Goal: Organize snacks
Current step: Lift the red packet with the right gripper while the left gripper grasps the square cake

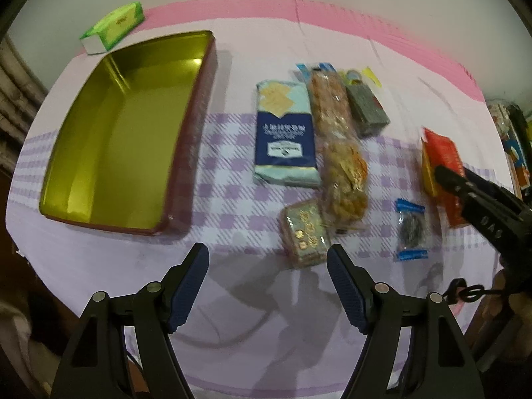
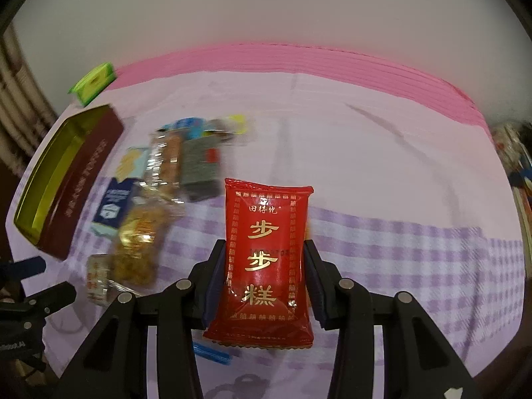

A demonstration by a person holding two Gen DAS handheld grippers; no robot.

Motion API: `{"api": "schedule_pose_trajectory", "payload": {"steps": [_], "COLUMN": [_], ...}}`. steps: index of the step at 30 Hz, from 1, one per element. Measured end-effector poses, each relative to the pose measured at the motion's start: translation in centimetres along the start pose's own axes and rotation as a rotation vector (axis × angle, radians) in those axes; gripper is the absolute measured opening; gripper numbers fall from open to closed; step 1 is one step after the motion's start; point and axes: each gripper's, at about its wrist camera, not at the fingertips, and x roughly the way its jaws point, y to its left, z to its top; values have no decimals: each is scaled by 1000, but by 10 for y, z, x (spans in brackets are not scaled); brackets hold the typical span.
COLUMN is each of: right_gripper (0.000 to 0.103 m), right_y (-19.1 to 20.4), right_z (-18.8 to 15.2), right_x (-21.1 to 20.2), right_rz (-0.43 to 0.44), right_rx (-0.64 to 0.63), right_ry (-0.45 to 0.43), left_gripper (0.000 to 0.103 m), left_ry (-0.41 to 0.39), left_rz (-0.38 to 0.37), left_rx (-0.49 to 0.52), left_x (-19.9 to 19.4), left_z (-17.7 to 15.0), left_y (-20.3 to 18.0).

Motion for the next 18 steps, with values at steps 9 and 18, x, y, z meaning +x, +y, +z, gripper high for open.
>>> {"api": "schedule_pose_trajectory", "payload": {"steps": [9,18], "right_gripper": [41,41], "right_y": [-37,-41], "right_z": [-13,-16], "right_x": [2,3], "right_rz": [-3,6], "right_rx": [79,102], "right_ry": [13,1], "left_gripper": [64,58], "left_ry": [82,70], "left_rz": [-8,28], "left_rx": [48,56], "left_x": [21,37], "left_z": [0,20], "left_y": [-23,-33]}}
